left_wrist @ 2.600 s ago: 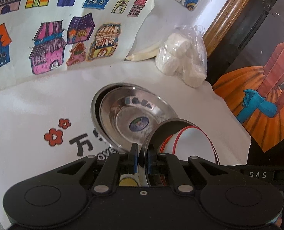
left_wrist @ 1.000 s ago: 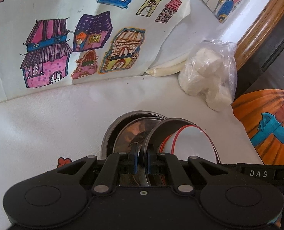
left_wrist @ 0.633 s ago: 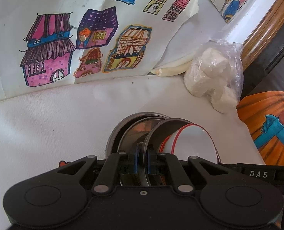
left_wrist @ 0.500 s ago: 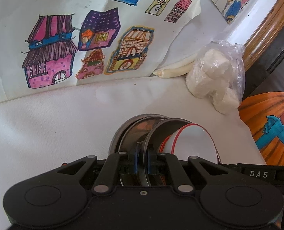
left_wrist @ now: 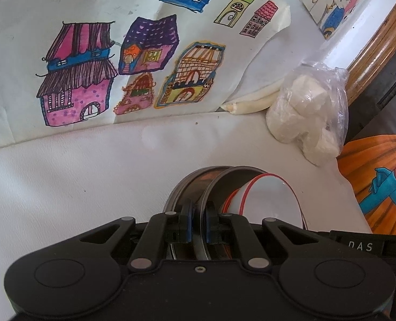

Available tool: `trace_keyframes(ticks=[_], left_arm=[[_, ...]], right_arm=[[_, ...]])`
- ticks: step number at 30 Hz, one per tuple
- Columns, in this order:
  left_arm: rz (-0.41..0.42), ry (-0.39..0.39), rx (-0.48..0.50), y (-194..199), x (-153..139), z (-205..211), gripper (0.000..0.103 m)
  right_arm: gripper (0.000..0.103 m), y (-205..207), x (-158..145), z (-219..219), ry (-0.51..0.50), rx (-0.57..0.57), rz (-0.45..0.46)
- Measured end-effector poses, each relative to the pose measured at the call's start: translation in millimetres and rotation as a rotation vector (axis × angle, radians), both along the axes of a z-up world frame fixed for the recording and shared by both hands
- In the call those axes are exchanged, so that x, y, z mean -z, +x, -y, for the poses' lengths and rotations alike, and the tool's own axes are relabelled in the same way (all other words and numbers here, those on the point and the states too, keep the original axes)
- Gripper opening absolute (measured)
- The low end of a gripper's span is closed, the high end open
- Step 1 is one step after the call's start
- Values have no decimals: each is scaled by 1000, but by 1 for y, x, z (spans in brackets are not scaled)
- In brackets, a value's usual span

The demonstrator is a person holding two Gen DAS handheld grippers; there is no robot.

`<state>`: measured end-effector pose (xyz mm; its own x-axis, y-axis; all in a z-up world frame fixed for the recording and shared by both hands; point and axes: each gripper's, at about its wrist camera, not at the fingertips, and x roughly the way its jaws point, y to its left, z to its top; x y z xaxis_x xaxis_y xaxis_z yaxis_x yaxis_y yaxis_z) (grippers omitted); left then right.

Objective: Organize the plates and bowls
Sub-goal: 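Carry the steel bowl with both tools over the stacked steel plates, then lower the steel bowl onto the plate stack and open both tools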

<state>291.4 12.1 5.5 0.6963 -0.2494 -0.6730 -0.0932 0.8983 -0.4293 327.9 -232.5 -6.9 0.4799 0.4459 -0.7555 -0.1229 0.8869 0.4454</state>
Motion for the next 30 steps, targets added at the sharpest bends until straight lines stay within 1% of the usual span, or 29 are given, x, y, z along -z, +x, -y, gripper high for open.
trace_keyframes(ticks=[6, 14, 22, 30], left_arm=[[-2, -24, -14, -1, 2, -1, 8], [-15, -40, -18, 0, 3, -1, 8], [-19, -42, -15, 0, 3, -2, 8], [-22, -33, -12, 0, 2, -2, 9]], right_arm=[[12, 1, 0, 0, 1, -1, 2], [12, 2, -2, -2, -30, -20, 24], [13, 2, -2, -3, -38, -32, 38], [13, -3, -4, -8, -91, -56, 84]])
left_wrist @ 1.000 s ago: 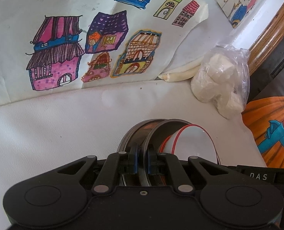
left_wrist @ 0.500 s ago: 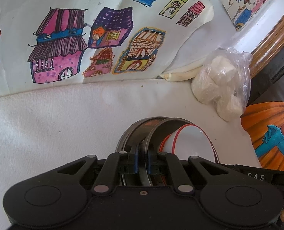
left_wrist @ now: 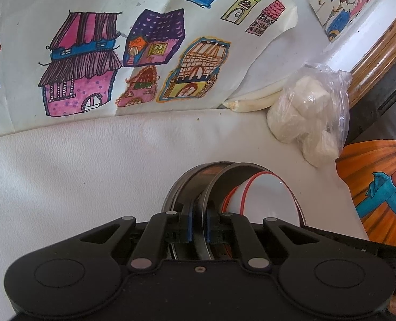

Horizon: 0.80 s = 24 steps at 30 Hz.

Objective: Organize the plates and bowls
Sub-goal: 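Lower the steel bowl onto the plate stack and open both tools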

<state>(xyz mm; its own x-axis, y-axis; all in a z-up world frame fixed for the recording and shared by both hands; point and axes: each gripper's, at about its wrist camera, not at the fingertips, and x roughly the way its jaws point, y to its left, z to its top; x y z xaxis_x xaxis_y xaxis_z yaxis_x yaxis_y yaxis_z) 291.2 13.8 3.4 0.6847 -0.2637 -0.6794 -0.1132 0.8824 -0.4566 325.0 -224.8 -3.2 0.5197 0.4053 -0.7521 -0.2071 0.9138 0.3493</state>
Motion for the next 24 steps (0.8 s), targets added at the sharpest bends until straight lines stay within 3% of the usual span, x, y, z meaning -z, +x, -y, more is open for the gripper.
trace_keyframes(ticks=[10, 24], left_arm=[[-7, 11, 12, -1, -1, 1, 9], [19, 45, 7, -4, -9, -1, 18]], right_arm=[[13, -7, -6, -6, -68, -29, 72], [13, -10, -5, -2, -37, -30, 71]])
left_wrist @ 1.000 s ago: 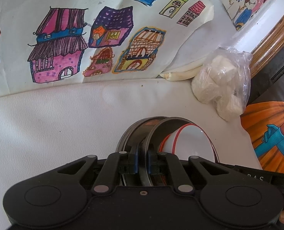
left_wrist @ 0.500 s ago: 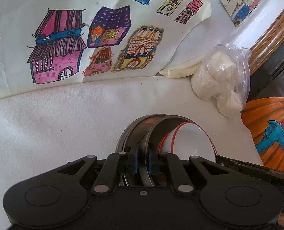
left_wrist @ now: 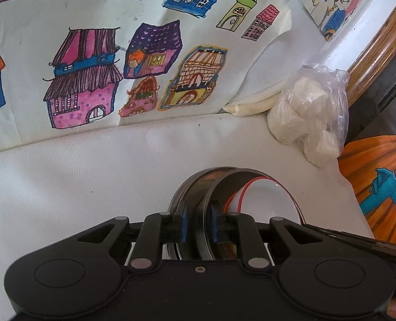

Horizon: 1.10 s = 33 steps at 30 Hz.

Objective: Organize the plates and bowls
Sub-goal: 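Lower the steel bowl onto the plate stack and open both tools, then raise both open tools and back them away from the stack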

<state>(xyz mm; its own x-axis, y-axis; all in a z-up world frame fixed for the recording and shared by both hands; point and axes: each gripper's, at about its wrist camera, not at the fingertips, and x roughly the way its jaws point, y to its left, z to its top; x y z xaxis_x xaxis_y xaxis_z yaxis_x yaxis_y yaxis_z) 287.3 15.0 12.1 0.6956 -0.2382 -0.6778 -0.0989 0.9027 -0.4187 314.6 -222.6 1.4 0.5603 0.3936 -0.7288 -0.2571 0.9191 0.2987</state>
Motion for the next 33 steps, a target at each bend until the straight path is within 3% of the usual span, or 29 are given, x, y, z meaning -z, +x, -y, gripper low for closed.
trace_keyframes(ticks=[10, 15, 25, 33], left_arm=[[12, 10, -8, -3, -4, 0, 23], [30, 16, -28, -7, -7, -3, 39], [50, 29, -40, -14, -7, -9, 54], [106, 87, -48, -32, -16, -9, 79]], right_arm=[[14, -2, -1, 5, 18, 5, -1], [19, -5, -3, 8, 18, 17, 5], [38, -15, 0, 20, 34, 41, 10], [58, -26, -1, 26, 28, 63, 35]])
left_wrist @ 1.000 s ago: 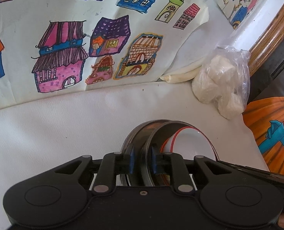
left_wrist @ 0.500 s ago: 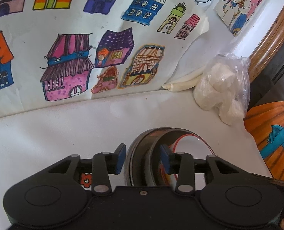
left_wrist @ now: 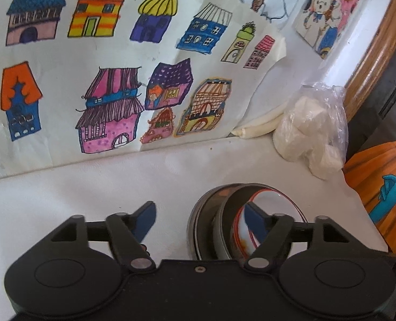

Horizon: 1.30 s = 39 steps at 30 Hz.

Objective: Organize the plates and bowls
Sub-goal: 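Raise both open tools and back them away from the stack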

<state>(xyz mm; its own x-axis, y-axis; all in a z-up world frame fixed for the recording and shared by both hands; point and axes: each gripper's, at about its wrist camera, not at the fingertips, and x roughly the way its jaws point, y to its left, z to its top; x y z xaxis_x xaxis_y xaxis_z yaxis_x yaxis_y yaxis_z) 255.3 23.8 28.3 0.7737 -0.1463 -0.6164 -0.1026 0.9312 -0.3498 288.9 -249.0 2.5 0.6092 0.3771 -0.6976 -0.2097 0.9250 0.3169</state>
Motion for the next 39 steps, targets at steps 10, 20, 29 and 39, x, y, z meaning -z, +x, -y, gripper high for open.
trace_keyframes(ticks=[10, 20, 29, 39], left_arm=[[66, 73, -21, -28, -15, 5, 95], [124, 103, -15, -63, -32, 7, 102], [169, 137, -1, -98, -39, 6, 102], [192, 183, -12, -131, -37, 3, 102]], right_arm=[[81, -26, -16, 7, 8, 12, 59], [93, -63, -40, 4, -1, 7, 156], [103, -112, -57, -4, -16, -8, 280], [103, -158, -61, -11, -42, -29, 411]])
